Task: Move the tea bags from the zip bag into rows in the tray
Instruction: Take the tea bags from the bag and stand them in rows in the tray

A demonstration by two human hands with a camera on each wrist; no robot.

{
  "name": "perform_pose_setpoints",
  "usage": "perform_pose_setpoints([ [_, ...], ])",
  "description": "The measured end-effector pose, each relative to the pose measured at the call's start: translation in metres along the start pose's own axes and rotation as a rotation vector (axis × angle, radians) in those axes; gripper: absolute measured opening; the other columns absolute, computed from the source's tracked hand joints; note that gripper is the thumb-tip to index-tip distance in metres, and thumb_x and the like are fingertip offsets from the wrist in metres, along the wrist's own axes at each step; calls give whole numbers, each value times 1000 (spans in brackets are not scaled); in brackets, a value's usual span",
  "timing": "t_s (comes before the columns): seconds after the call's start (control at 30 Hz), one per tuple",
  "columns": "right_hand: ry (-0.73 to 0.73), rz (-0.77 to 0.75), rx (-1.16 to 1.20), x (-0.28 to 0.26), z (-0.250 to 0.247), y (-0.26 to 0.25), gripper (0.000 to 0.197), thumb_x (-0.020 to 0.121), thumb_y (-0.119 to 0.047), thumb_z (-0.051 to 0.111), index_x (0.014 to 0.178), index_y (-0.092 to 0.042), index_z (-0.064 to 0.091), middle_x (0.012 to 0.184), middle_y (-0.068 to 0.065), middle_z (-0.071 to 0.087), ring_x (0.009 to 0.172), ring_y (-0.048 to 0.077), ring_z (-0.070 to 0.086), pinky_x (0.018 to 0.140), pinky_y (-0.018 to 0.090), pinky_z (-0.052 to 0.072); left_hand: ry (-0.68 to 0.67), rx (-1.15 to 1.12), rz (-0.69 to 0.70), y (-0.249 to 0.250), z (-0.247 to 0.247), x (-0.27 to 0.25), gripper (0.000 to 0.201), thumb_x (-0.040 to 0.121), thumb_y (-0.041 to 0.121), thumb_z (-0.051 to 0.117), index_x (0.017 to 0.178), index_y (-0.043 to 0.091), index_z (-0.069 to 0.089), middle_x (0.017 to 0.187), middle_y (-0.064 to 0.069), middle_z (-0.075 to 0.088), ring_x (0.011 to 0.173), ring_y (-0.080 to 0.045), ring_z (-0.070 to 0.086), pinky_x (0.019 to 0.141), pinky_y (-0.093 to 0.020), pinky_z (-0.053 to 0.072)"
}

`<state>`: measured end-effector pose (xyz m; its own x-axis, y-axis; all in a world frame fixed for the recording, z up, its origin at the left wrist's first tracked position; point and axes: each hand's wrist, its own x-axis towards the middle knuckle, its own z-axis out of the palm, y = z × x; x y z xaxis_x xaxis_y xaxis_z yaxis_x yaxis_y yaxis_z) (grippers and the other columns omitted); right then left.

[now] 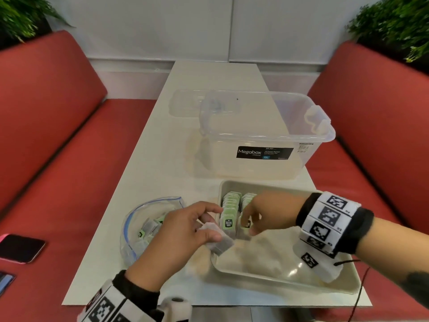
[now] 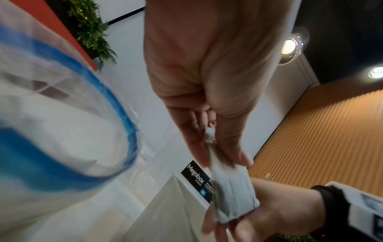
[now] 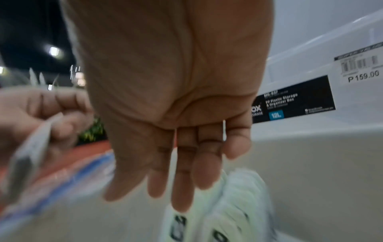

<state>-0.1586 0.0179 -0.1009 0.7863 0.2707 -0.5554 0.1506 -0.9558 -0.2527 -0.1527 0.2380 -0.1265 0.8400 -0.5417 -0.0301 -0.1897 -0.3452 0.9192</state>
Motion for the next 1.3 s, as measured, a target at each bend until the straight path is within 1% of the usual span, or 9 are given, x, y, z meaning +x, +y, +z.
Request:
perform_pose_setpoints([
  [0.17,294,-129,427,-34,-15,-20,29,66,-37,82,87,-29,62,65,-33,57,56,-8,51,53,7,34,40,-2,111,33,-2,18,33,66,6,80,83,33,68,70,7,71,70,-3,66,72,-17,51],
  [0.37,797,-19,215,-48,-4,-21,25,80,-47,65,68,-29,54,59,-16,56,56,7,53,55,24,44,201,-24,173,48,13,37,37,69,24,80,93,39,57,86,13,67,83,2,61,70,-13,50],
  [0.43,886,48,141,-53,-3,-19,19,80,-40,63,69,-29,51,61,-13,54,58,7,51,54,25,39,250,-14,78,52,20,39,29,75,50,66,91,32,50,90,8,62,84,-4,59,74,-19,50],
  [0.53,959,51,-50,-57,0,-19,15,71,-31,64,67,-26,50,61,-9,55,53,14,53,48,23,34,85,-148,-118,59,31,40,58,72,66,50,92,12,53,88,-6,63,80,-15,64,68,-29,54],
  [0.73,919,64,-131,-63,1,-15,18,74,-43,55,72,-26,56,68,-7,58,55,15,57,47,23,34,72,-86,-125,63,42,54,2,85,16,60,85,15,58,79,-8,65,73,-14,68,64,-31,58],
  [0.8,860,99,2,-71,-5,-8,29,74,-52,64,92,-31,56,92,-12,58,74,9,57,59,27,40,89,105,-1,61,41,59,7,83,19,63,80,24,60,71,1,64,69,-9,65,68,-29,57],
  [0.9,836,51,94,-73,-14,4,38,78,-44,68,111,-33,55,107,-16,58,68,-6,47,61,14,33,57,306,143,67,41,59,12,81,28,69,75,34,60,67,13,62,64,3,58,63,-12,46],
  [1.07,742,46,81,-63,-26,12,11,82,-27,68,92,-24,68,81,-8,69,75,9,61,67,23,44,61,351,143,70,50,60,13,78,29,72,80,36,62,71,14,66,72,-3,62,74,-32,53],
  [1.3,578,206,-7,-40,-28,43,2,83,-21,63,84,-20,62,73,-8,54,73,14,49,62,23,36,101,492,38,38,36,41,33,78,26,72,106,35,58,102,18,58,82,-2,56,73,-21,41],
])
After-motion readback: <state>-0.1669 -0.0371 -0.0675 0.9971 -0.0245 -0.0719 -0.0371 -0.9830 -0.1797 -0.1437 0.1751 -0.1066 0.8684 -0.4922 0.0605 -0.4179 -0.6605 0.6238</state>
